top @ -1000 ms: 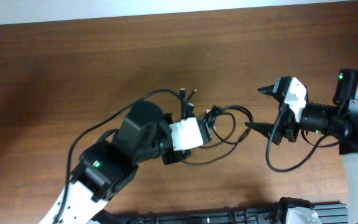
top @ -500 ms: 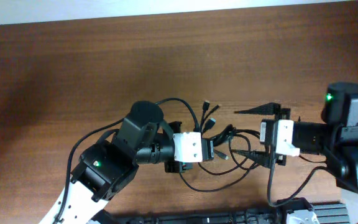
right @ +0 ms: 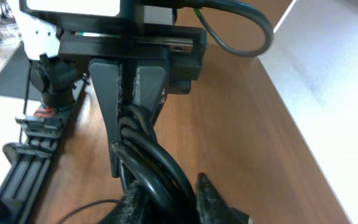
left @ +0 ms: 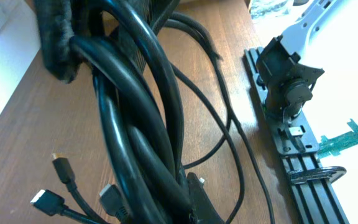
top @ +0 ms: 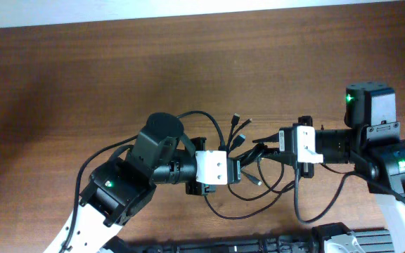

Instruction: Untangle cables

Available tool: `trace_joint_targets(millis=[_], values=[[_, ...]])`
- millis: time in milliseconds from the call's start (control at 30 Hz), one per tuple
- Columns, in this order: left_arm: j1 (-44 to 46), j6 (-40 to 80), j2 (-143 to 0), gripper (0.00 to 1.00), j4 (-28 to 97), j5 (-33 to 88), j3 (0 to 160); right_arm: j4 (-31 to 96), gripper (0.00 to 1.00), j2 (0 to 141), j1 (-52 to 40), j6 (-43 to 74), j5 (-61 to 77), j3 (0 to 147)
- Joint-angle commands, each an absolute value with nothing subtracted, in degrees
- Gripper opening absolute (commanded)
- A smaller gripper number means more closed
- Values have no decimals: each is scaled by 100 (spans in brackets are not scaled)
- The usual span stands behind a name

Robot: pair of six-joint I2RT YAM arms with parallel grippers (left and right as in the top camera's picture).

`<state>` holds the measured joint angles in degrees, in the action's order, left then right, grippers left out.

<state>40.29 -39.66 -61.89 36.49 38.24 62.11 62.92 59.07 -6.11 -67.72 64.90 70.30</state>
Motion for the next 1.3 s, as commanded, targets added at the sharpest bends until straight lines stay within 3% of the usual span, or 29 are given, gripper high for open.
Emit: trace_joint_targets(millis=[0, 200, 233, 267, 300, 500, 767, 1067, 1267], values=[[4060, -4082, -6193, 0, 3583, 3658, 6337, 6364, 4, 5957, -646, -6709, 6449, 7094], [4058, -3972, -6193, 0, 3415, 3142, 6337, 6488, 4, 5957, -646, -6709, 6445, 7094], [4058, -3972, -6193, 31, 3347, 3140, 6337, 6495, 4, 5957, -646, -6709, 6442, 7094], [4058, -3972, -6193, 73, 3297, 3140, 6337, 6493, 4, 5957, -646, -6709, 6442, 7094], [4053, -3972, -6193, 99, 3253, 3140, 6337, 6495, 4, 5957, -646, -6709, 6434, 7094], [3959, -2613, -6191, 99, 2655, 2220, 6337, 6320, 4, 5957, -626, -6031, 5988, 7096], [3559, 871, -6191, 99, 2408, 482, 6337, 5026, 4, 5957, -626, -3194, 4873, 7094], [3472, 3660, -6193, 99, 2401, 515, 6337, 3927, 4, 5957, -626, -1367, 4563, 7096], [3472, 4123, -6193, 99, 2091, 1310, 6337, 3227, 4, 5957, -626, -687, 4554, 7096]])
